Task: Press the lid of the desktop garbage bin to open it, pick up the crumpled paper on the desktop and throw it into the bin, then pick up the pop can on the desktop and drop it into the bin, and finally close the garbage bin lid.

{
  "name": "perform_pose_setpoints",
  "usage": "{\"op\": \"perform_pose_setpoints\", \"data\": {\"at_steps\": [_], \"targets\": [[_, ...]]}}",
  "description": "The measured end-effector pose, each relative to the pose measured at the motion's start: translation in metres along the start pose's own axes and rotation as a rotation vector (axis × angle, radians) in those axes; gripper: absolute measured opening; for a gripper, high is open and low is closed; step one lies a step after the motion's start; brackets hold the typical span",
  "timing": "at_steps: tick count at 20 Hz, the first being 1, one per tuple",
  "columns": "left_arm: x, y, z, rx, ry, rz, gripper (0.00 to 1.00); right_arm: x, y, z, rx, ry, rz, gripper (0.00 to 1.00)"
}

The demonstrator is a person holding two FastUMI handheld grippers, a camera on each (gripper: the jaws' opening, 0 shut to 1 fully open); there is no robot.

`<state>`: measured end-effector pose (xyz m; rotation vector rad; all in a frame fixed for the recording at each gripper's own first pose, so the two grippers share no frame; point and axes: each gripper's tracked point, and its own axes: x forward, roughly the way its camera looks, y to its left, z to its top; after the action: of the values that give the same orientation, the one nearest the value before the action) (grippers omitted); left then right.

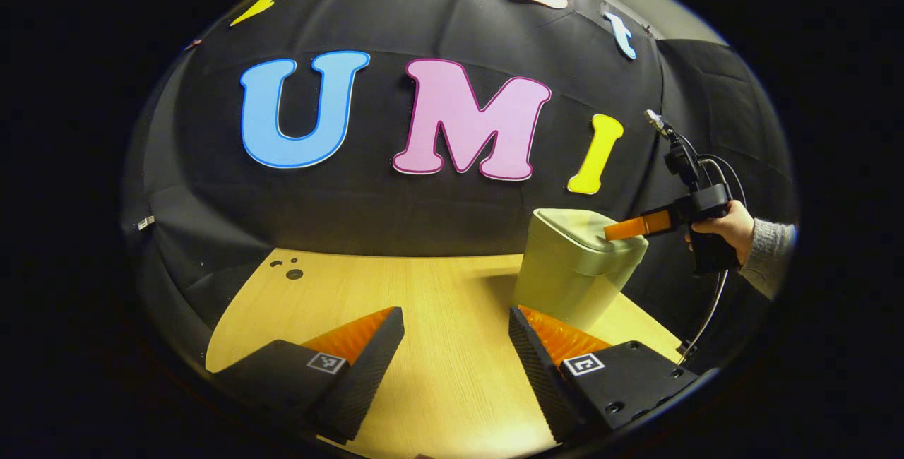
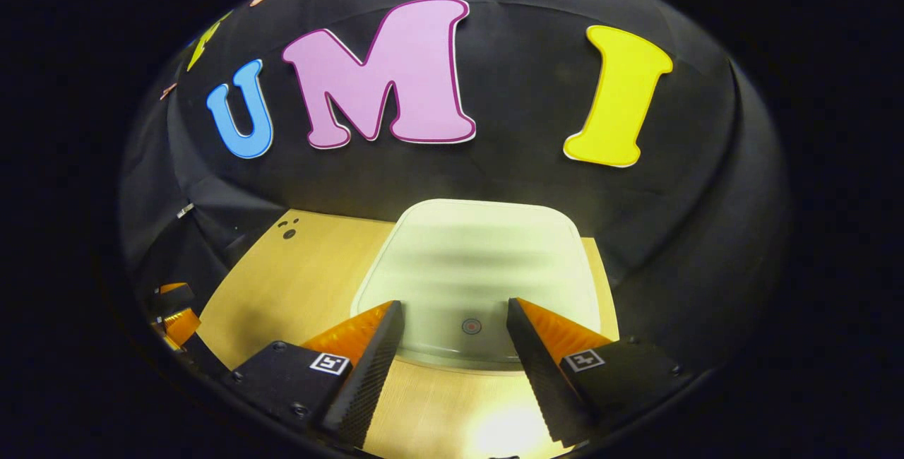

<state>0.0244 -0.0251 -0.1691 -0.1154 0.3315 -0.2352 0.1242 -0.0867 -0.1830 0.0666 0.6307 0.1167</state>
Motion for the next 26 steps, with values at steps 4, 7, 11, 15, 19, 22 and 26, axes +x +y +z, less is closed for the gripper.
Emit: {"op": "perform_pose_setpoints", "data": {"at_steps": [4,7,11,15,19,22,26], "targets": [[0.002,-0.003,0.001,0.003,-0.003,-0.005,0.96,0.002,0.002,-0.007,-0.031,0.022,0.008,0.94],[0.003,-0.005,0.002,-0.001,-0.006,-0.008,0.96,0.003,0.002,-0.003,-0.017,-0.003,0.017,0.95],[0.002,-0.013,0.006,0.008,-0.016,-0.022,0.96,-0.001,-0.001,0.003,0.023,-0.032,0.003,0.93],[0.002,-0.016,0.006,0.007,-0.017,-0.023,0.96,-0.007,0.000,0.009,0.008,-0.069,0.005,0.93],[0.002,-0.018,0.007,0.005,-0.016,-0.023,0.96,-0.026,0.015,0.014,-0.004,-0.132,0.026,0.93],[0.004,-0.019,0.006,0.007,-0.013,-0.022,0.96,-0.042,0.028,0.018,0.013,-0.189,0.046,0.93],[0.006,-0.024,0.008,0.015,-0.009,-0.024,0.96,-0.066,0.043,0.018,0.038,-0.236,0.072,0.93]]}}
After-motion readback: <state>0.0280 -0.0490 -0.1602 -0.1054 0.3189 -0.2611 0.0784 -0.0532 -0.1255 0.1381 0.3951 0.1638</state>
